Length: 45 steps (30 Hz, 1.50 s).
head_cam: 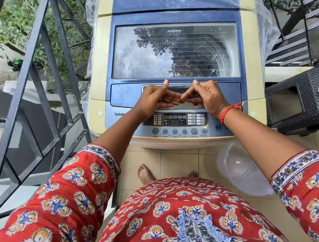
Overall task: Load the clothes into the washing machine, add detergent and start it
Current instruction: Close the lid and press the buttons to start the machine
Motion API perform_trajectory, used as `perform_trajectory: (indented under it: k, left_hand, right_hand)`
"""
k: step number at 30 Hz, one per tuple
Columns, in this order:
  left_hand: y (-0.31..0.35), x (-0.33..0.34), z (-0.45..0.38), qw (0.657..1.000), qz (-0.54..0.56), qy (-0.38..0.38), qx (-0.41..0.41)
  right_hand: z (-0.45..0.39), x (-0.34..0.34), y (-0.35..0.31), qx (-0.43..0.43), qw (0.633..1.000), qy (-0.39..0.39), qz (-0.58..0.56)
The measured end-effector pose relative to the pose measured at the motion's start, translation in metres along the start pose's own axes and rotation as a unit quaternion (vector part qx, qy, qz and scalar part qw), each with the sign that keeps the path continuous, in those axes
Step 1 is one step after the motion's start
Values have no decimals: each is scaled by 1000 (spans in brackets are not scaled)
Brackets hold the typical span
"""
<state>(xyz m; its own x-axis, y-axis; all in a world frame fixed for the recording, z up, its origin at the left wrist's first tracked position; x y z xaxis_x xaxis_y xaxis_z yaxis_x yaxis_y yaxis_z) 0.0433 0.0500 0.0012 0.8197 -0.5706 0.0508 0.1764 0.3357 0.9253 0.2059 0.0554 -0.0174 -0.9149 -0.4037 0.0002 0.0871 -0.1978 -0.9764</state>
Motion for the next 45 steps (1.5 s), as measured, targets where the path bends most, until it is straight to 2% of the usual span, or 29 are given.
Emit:
perform_trajectory:
  k: [25,45]
  left_hand:
    - [-1,0,0,1000,2,6,5]
    - [0,1,0,1000,4,13,-1]
  right_hand:
    - [-1,-3,4,5,999,12,29]
    - [0,2,-3,-11,1000,-4,-13]
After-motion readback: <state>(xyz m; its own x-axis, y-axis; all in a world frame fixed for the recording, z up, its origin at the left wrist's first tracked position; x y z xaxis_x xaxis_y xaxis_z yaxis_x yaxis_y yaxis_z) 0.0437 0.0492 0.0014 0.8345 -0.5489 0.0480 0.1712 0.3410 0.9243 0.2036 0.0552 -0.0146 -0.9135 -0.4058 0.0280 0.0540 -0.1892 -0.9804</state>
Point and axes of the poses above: each hand's wrist, its own z-axis away from the middle knuckle, its own x-axis out of the palm, y = z × x, the point moved 6 cm from there along -z, towards the middle knuckle, and after that the axes turned 10 degrees about -y, right-handed, at the moved point
